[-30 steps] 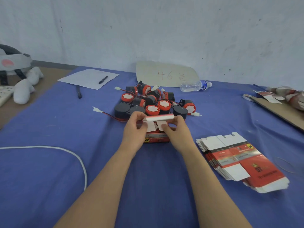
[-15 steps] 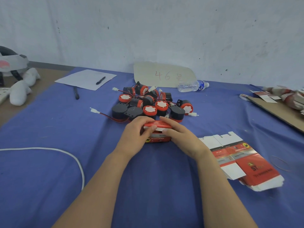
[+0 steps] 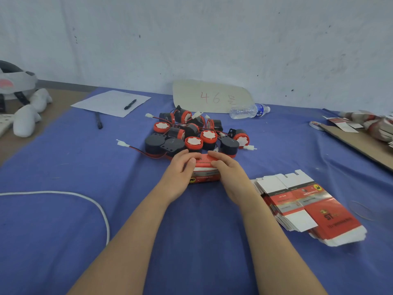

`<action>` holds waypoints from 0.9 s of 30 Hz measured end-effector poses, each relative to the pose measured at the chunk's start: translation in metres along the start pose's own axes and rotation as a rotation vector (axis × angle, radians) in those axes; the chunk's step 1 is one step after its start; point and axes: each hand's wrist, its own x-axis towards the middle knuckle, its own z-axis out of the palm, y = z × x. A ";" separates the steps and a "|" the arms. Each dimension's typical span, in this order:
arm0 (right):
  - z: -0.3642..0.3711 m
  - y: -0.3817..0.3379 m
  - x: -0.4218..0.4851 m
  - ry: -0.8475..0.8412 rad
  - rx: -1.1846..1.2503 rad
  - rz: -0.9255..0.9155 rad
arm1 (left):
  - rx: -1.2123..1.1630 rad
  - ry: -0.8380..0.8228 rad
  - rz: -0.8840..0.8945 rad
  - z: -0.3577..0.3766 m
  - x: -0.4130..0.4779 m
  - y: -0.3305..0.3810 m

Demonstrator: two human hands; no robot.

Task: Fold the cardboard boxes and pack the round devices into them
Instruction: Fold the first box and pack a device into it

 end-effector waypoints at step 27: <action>0.007 0.002 0.000 -0.009 -0.138 -0.008 | 0.107 -0.061 -0.221 0.000 0.006 0.008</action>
